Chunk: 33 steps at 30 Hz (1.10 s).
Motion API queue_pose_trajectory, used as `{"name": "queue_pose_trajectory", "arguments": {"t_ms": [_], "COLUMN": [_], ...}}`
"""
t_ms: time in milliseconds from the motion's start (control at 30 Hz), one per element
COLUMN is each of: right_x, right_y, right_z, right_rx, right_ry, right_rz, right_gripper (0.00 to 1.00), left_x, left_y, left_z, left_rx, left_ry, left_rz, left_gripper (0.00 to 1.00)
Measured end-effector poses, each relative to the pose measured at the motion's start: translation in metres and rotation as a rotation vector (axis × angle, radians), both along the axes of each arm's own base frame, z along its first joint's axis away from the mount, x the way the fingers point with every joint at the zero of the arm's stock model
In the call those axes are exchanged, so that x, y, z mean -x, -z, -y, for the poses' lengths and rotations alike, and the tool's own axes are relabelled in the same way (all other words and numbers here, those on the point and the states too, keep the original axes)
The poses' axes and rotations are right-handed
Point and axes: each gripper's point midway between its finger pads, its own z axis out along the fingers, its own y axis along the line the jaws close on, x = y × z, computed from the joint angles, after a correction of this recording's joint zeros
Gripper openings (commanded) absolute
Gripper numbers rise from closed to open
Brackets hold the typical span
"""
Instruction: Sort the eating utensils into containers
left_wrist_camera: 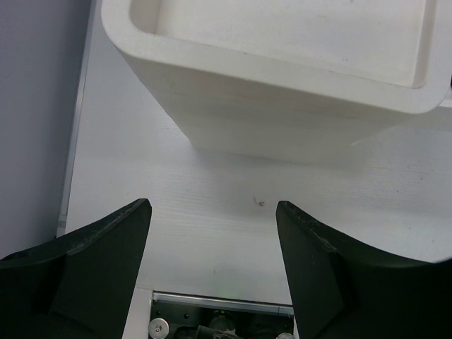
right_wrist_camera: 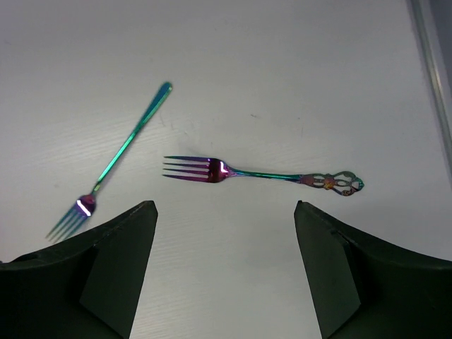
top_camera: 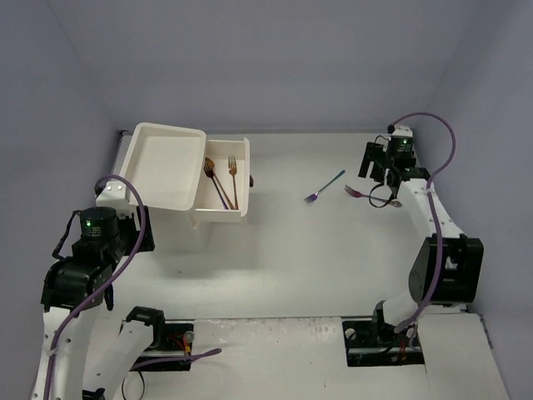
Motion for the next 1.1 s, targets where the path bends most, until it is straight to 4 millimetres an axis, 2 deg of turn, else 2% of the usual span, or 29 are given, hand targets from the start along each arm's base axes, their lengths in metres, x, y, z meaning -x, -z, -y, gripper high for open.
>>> {"name": "queue_pose_trajectory", "arguments": {"t_ms": [200, 267, 367, 500, 767, 900, 1100], "right_x": [-0.011, -0.014, -0.02, -0.028, -0.043, -0.041, -0.044], "right_y": [0.075, 0.093, 0.109, 0.119, 0.122, 0.138, 0.137], "right_z": [0.014, 0.017, 0.021, 0.025, 0.029, 0.035, 0.043], "right_rx": [-0.048, -0.061, -0.062, -0.044, -0.036, -0.079, -0.133], "right_ry": [-0.036, -0.049, -0.073, -0.115, -0.197, -0.199, -0.187], "right_rz": [-0.178, -0.218, -0.249, -0.262, -0.238, -0.257, -0.231], "right_gripper": [0.76, 0.76, 0.76, 0.76, 0.77, 0.77, 0.77], "left_x": [0.0, 0.0, 0.001, 0.001, 0.002, 0.002, 0.002], "left_y": [0.0, 0.0, -0.001, -0.001, -0.002, -0.002, -0.002], "left_z": [0.0, 0.0, 0.0, 0.001, 0.003, 0.003, 0.003], "left_rx": [0.0, 0.0, 0.001, 0.001, 0.004, 0.004, 0.004], "left_ry": [0.0, 0.001, 0.001, 0.004, 0.016, 0.016, 0.016], "left_rz": [0.0, 0.0, 0.003, 0.009, 0.015, 0.015, 0.015], "left_gripper": [0.69, 0.69, 0.69, 0.69, 0.69, 0.69, 0.69]}}
